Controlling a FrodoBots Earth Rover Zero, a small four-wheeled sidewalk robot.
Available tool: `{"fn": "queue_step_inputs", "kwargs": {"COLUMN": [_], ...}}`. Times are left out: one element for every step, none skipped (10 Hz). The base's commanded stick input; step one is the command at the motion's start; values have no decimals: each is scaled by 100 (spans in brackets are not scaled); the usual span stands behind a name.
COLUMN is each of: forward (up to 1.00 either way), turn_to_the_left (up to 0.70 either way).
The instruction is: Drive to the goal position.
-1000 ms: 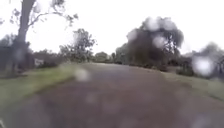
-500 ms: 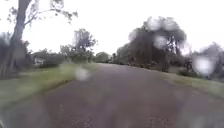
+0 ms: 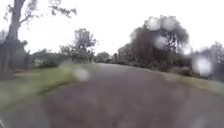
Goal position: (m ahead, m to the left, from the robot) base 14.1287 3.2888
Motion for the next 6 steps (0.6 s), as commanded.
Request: {"fn": "queue_step_inputs", "kwargs": {"forward": [100,100,100,100,100,100], "turn_to_the_left": [0,0,0,0,0,0]}}
